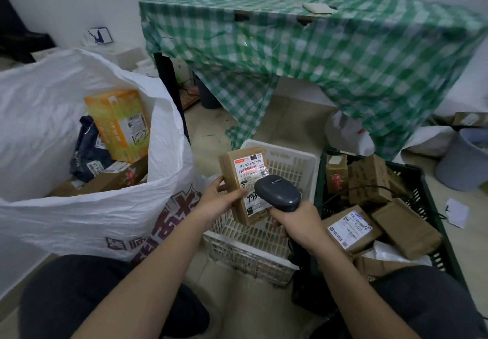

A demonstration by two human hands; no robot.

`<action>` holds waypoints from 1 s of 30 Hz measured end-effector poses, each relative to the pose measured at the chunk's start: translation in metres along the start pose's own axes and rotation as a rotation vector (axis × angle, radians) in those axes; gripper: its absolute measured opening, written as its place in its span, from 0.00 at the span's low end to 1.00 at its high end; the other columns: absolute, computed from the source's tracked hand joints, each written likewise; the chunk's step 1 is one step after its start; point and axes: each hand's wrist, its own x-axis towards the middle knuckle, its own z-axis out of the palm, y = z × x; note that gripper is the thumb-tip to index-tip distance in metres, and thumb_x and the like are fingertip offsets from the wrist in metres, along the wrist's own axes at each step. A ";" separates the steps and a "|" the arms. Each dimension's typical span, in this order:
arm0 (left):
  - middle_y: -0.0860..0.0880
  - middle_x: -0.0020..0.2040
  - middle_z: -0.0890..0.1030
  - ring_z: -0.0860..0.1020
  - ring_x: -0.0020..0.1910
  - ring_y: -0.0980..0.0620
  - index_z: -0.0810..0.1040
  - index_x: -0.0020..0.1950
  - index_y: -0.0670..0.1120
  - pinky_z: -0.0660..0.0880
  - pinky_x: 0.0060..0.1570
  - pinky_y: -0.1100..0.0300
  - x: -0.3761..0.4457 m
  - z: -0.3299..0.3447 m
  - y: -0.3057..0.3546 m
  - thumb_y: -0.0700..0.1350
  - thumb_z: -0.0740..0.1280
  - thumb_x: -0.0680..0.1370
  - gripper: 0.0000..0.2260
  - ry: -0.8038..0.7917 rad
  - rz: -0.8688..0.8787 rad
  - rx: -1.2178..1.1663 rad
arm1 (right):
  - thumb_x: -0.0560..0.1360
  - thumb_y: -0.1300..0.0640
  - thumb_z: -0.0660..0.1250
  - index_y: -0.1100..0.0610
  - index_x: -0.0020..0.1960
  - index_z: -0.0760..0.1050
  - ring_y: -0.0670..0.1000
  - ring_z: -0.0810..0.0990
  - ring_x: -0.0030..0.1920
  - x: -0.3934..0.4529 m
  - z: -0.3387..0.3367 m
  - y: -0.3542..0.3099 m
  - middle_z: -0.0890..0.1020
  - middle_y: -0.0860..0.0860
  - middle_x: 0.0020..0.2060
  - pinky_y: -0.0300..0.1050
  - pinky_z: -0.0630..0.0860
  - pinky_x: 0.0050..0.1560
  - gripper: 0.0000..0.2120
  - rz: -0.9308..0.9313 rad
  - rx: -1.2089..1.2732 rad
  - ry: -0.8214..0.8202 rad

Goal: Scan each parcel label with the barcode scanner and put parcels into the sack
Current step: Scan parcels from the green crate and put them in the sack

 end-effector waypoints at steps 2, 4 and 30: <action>0.49 0.62 0.77 0.79 0.57 0.49 0.70 0.70 0.51 0.76 0.61 0.50 -0.004 0.000 0.003 0.49 0.77 0.69 0.31 -0.008 0.009 0.003 | 0.71 0.56 0.72 0.56 0.40 0.80 0.52 0.80 0.29 -0.002 -0.001 -0.002 0.84 0.55 0.32 0.50 0.79 0.37 0.04 -0.003 0.006 0.006; 0.49 0.62 0.76 0.79 0.57 0.50 0.69 0.70 0.51 0.77 0.59 0.53 -0.008 0.000 0.007 0.47 0.76 0.70 0.30 -0.009 0.021 -0.004 | 0.71 0.57 0.72 0.53 0.37 0.79 0.52 0.81 0.30 -0.004 -0.003 -0.005 0.84 0.55 0.32 0.50 0.80 0.36 0.04 -0.010 0.026 0.021; 0.55 0.56 0.80 0.79 0.57 0.54 0.72 0.68 0.51 0.78 0.54 0.55 -0.138 -0.159 0.144 0.47 0.74 0.72 0.25 0.524 0.570 0.035 | 0.69 0.57 0.76 0.51 0.33 0.75 0.55 0.80 0.38 -0.006 0.061 -0.162 0.80 0.52 0.31 0.61 0.79 0.47 0.10 -0.299 0.334 0.211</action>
